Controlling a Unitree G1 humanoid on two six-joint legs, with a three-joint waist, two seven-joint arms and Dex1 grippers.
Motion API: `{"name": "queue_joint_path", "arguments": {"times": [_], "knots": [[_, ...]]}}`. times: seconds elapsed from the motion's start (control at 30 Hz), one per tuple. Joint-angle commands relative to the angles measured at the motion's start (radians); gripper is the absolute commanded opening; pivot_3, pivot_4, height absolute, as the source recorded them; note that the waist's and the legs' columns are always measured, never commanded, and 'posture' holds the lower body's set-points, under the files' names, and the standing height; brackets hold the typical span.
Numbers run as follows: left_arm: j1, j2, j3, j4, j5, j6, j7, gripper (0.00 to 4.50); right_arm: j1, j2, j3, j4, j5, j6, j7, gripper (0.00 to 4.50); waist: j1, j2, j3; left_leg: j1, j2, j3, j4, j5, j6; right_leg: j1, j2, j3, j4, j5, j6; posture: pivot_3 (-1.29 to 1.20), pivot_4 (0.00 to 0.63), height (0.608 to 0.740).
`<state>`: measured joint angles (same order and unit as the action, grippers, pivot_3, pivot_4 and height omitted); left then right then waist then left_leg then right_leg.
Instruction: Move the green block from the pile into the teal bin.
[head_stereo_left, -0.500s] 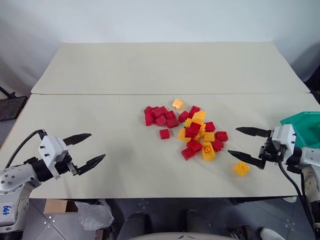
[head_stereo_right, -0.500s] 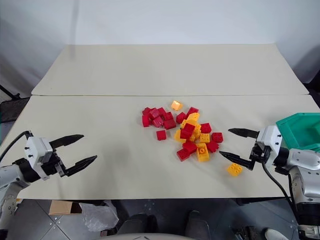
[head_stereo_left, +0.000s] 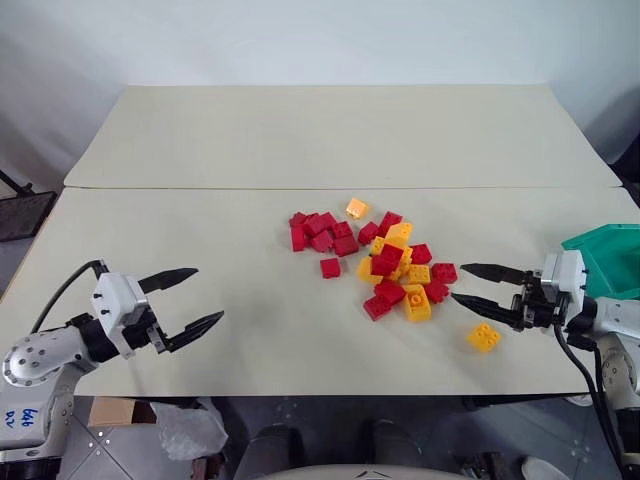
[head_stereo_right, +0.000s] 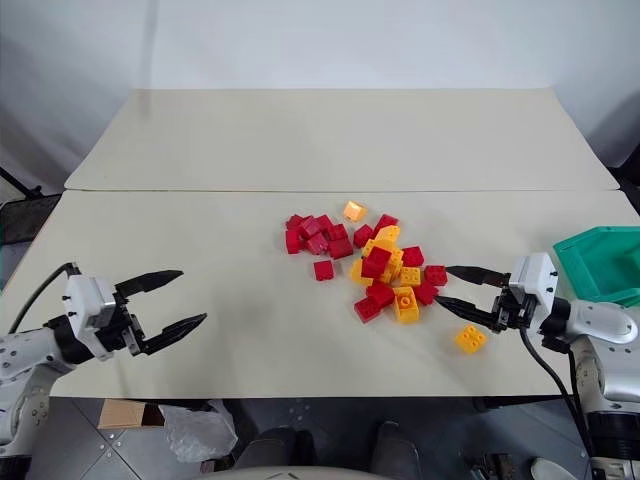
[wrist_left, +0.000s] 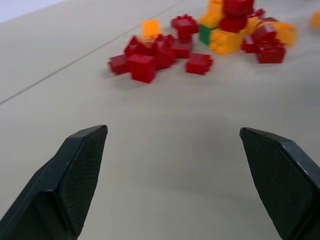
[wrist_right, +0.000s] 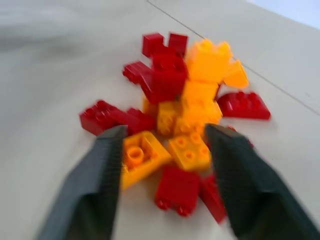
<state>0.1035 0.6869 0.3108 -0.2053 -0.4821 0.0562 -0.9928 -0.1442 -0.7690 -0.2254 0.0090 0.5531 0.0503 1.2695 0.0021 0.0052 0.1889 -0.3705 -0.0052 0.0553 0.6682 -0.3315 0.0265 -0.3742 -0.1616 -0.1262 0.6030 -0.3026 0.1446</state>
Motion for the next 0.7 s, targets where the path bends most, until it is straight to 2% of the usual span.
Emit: {"name": "queue_joint_path", "arguments": {"times": [0.03,0.17,0.2,0.43,0.53,0.7], "knots": [[0.045,0.004,-0.06,-0.064,0.024,-0.041,-0.053,4.5,-0.003,-0.004,0.07,-0.126,0.018,0.084,-0.007,1.41,-0.001,0.0,0.0,0.0,0.0,0.0,0.0,0.0,0.0,0.0,0.0,0.0,0.0,0.0,0.0,0.0,0.15,0.74],[0.031,-0.011,-0.059,-0.06,0.012,-0.033,-0.023,4.5,-0.07,0.041,0.174,-0.188,-0.029,0.147,-0.074,0.15,-0.003,0.0,0.0,0.0,0.001,0.0,0.0,-0.001,-0.001,0.0,0.001,0.0,0.0,0.0,0.0,0.0,0.15,0.74],[0.028,-0.012,-0.06,-0.062,0.009,-0.029,-0.019,4.5,-0.093,0.055,0.201,-0.193,-0.045,0.16,-0.09,0.04,-0.003,0.0,0.0,0.0,0.001,0.0,0.001,0.0,-0.001,0.0,0.001,0.0,0.0,0.0,0.0,0.0,0.15,0.74],[0.007,-0.041,-0.047,-0.062,-0.009,-0.013,0.037,4.5,-0.253,0.171,0.354,-0.138,-0.193,0.239,-0.247,0.04,0.001,0.0,0.0,-0.001,0.0,-0.002,0.001,-0.001,-0.001,-0.001,0.0,-0.001,0.001,0.0,0.0,0.0,0.15,0.74],[-0.013,-0.064,-0.039,-0.082,-0.022,0.013,0.089,4.5,-0.301,0.229,0.368,-0.085,-0.241,0.232,-0.311,0.04,-0.002,0.0,0.0,-0.001,0.0,-0.002,0.001,-0.001,-0.001,-0.001,0.0,-0.002,0.002,0.0,0.0,0.0,0.15,0.74],[-0.025,-0.096,-0.01,-0.082,-0.03,0.038,0.161,4.5,-0.418,0.268,0.35,0.117,-0.338,0.132,-0.39,0.04,-0.005,0.0,0.0,-0.001,0.0,-0.002,0.002,-0.001,-0.001,-0.001,0.0,-0.002,0.003,0.0,0.0,0.0,0.15,0.74]]}}
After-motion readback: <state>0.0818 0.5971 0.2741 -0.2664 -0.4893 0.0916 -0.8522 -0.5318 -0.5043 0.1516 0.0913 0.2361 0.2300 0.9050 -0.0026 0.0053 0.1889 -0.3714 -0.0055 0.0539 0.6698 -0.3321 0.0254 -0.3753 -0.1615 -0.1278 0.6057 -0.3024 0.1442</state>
